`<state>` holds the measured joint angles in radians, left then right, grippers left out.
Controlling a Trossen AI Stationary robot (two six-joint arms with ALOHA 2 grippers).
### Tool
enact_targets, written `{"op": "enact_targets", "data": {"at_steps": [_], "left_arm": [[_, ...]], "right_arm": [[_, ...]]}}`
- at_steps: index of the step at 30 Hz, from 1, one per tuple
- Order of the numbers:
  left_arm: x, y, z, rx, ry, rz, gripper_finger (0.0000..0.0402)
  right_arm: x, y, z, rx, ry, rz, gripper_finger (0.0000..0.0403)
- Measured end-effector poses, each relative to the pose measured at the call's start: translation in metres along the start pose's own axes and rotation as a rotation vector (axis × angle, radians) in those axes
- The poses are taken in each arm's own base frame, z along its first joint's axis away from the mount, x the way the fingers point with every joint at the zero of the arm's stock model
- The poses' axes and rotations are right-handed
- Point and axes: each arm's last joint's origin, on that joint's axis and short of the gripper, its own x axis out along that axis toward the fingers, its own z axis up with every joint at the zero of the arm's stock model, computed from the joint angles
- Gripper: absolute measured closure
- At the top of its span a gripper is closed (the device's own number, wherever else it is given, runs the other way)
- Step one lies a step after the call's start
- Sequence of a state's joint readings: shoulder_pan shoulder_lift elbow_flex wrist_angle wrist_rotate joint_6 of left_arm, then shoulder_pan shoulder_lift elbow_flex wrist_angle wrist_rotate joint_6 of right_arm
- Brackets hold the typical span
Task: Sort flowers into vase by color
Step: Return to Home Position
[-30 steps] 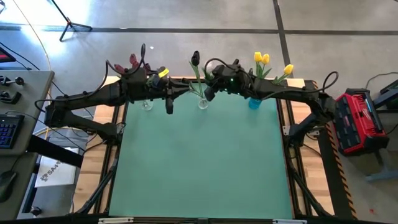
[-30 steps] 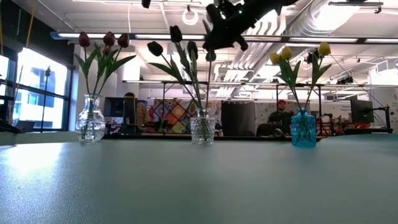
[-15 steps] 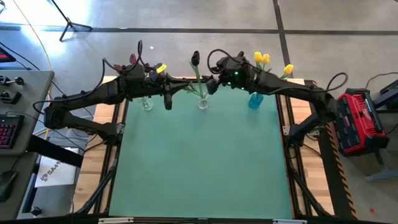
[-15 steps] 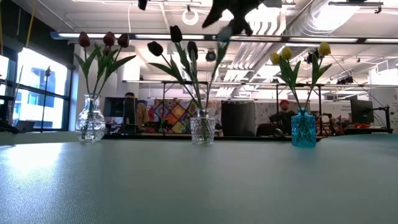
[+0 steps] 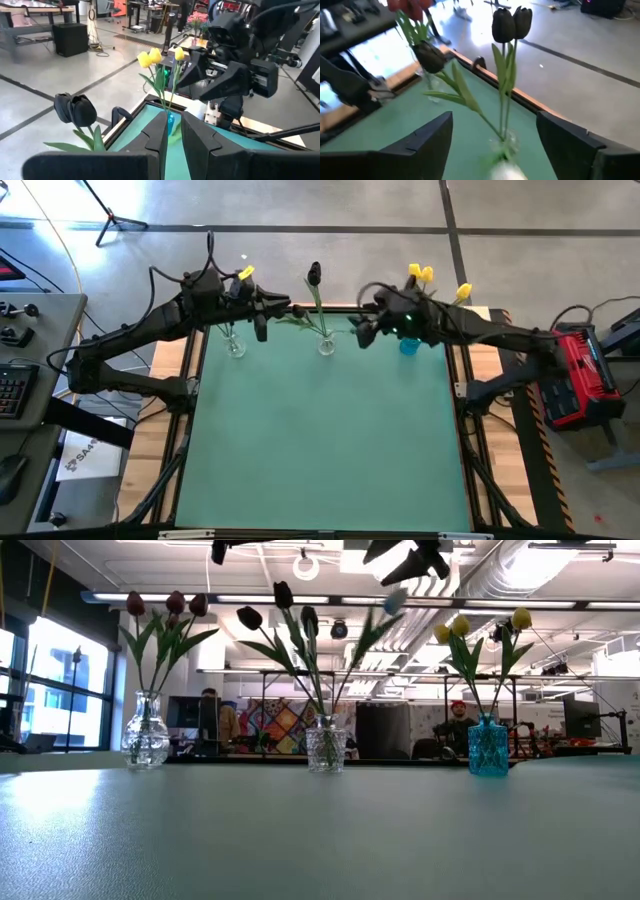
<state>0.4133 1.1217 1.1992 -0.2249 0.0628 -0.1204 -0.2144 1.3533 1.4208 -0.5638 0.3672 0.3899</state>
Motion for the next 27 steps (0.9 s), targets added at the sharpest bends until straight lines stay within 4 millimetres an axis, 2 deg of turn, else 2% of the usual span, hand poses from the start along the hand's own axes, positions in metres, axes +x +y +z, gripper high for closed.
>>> {"op": "enact_targets", "data": {"at_steps": [7, 11, 14, 18, 22, 25, 27], "left_arm": [[-0.005, 0.002, 0.000, 0.013, 0.009, 0.009, 0.0359], [-0.021, 0.009, 0.005, 0.011, -0.007, 0.050, 0.0359], [-0.037, 0.014, 0.007, 0.008, -0.025, 0.076, 0.0362], [-0.049, 0.016, -0.014, -0.010, -0.010, 0.068, 0.0374], [-0.061, 0.010, -0.039, -0.019, -0.005, 0.002, 0.0394], [-0.072, 0.005, -0.053, 0.007, -0.026, -0.020, 0.0400], [-0.077, 0.003, -0.062, 0.042, -0.022, -0.020, 0.0400]], "right_arm": [[-0.030, -0.003, -0.030, 0.087, -0.127, 0.127, 0.0187], [-0.051, -0.008, -0.041, 0.094, -0.157, 0.175, 0.0229], [-0.059, -0.012, -0.049, 0.061, -0.153, 0.223, 0.0267], [-0.052, -0.006, -0.065, 0.007, -0.131, 0.354, 0.0327], [-0.041, 0.009, -0.074, -0.037, -0.201, 0.482, 0.0391], [-0.027, 0.017, -0.087, -0.126, -0.175, 0.481, 0.0389], [-0.016, 0.016, -0.102, -0.233, -0.059, 0.441, 0.0379]]}}
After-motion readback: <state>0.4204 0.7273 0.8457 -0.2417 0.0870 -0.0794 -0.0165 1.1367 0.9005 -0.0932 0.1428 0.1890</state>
